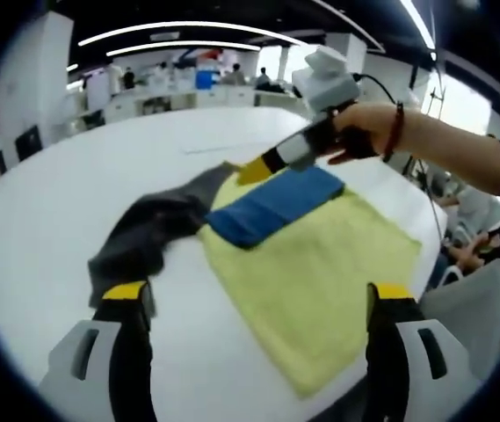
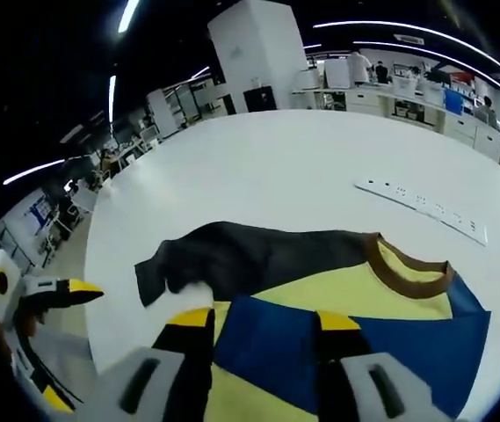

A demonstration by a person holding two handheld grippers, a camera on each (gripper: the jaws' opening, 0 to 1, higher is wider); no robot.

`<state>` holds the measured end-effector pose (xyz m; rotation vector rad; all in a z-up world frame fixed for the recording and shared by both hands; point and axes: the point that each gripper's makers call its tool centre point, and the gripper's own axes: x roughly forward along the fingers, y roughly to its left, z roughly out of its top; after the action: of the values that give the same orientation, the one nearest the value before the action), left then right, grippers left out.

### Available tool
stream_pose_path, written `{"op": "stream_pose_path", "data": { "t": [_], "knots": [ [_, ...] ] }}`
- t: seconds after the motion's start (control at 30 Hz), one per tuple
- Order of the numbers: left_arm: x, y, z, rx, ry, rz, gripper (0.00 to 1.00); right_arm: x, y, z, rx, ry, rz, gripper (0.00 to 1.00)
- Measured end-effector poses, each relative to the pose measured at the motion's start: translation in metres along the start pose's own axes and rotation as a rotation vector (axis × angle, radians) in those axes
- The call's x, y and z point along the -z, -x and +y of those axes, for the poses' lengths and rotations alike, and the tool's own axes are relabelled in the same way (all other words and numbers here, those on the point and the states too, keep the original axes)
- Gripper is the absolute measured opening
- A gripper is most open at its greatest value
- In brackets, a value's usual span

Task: Fold the garment on the visible template until the final outline fits inside the template.

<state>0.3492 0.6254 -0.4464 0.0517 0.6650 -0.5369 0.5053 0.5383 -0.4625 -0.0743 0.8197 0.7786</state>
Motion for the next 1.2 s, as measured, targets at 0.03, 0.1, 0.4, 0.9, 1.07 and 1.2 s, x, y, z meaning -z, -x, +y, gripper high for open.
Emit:
{"op": "stream_pose_path", "data": {
  "t": [0.03,0.1,0.4,0.9,1.07,1.2],
  "knots": [
    [-0.001,0.0,0.0,0.0,-0.001,-0.001,0.99,-0.001,0.002,-0.003,0.007,-0.003,-0.006,0.5],
    [-0.002,0.0,-0.001,0.0,-0.006,-0.005,0.99,-0.001,0.01,-0.01,0.02,0.007,-0.018,0.53],
    [-0.002,-0.001,-0.003,0.0,-0.008,-0.008,0.99,0.006,0.04,-0.052,0.089,-0.024,-0.046,0.61],
    [-0.003,-0.004,-0.007,0.003,-0.018,0.0,0.99,0.046,0.092,-0.138,0.223,-0.117,-0.044,0.6],
    [-0.003,-0.004,-0.009,0.01,-0.022,0.0,0.99,0.054,0.103,-0.152,0.241,-0.136,-0.046,0.57],
    [-0.003,-0.005,-0.01,0.014,-0.027,0.001,0.99,0.063,0.11,-0.161,0.26,-0.124,-0.04,0.51]
  ]
}}
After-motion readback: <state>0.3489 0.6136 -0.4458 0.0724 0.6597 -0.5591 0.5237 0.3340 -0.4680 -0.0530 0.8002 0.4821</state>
